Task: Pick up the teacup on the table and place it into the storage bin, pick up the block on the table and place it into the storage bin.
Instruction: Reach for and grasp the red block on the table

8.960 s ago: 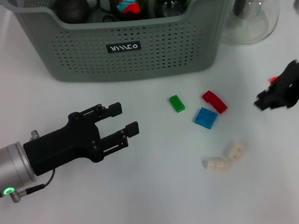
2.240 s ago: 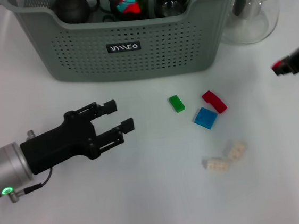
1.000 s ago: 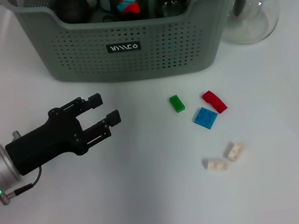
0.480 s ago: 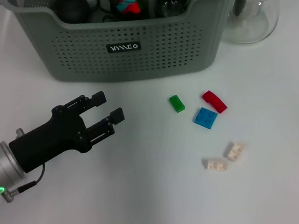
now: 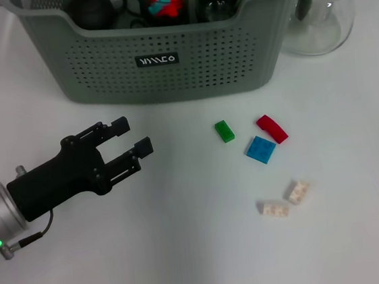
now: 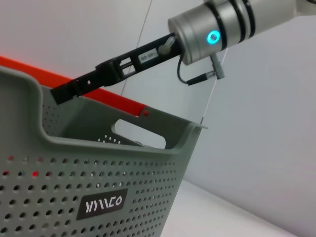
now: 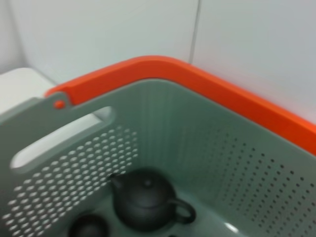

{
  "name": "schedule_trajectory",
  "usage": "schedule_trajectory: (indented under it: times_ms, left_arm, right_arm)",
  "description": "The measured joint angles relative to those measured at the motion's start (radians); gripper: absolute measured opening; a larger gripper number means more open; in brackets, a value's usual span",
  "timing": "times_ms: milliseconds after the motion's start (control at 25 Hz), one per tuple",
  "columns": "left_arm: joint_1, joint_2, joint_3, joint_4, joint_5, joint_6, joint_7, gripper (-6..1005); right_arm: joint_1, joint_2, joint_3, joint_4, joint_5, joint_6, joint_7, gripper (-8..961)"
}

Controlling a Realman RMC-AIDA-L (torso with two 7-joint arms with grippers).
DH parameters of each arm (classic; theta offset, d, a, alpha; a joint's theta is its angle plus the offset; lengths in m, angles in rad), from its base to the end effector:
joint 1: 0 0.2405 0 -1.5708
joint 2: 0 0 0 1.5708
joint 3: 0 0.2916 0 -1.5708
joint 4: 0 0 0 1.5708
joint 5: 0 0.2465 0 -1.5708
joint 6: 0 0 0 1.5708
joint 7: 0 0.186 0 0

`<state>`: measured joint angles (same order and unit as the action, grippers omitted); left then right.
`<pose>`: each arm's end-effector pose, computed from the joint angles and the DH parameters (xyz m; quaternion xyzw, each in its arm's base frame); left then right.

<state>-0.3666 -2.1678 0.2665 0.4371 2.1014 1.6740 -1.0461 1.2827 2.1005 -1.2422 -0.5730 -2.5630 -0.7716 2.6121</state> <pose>-0.3422 0.2995 -0.0871 -0.8690 -0.2671 -0.3656 0.1999 0.0338 0.5768 -0.1238 -0.9163 0.2500 0.0072 0.3129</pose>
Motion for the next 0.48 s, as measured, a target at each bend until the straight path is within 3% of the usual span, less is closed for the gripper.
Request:
schedule_trajectory:
  times_ms: [80, 240, 360, 480]
  left_arm:
    - [0.0, 0.001, 0.0, 0.002, 0.0, 0.003, 0.0, 659]
    - [0.0, 0.002, 0.0, 0.002, 0.0, -0.004, 0.0, 659]
    - [0.003, 0.002, 0.0, 0.003, 0.0, -0.007, 0.0, 659]
    - [0.003, 0.002, 0.0, 0.003, 0.0, -0.007, 0.0, 659]
  right_arm:
    - [-0.067, -0.001, 0.003, -0.149, 0.0, -0.128, 0.002, 481]
    - [-0.262, -0.006, 0.004, -0.591, -0.005, -0.477, -0.003, 669]
    - [-0.407, -0.032, 0.015, -0.91, 0.0, -0.731, -0.02, 668]
    - [-0.502, -0.06, 0.05, -1.11, 0.051, -0.93, -0.061, 666]
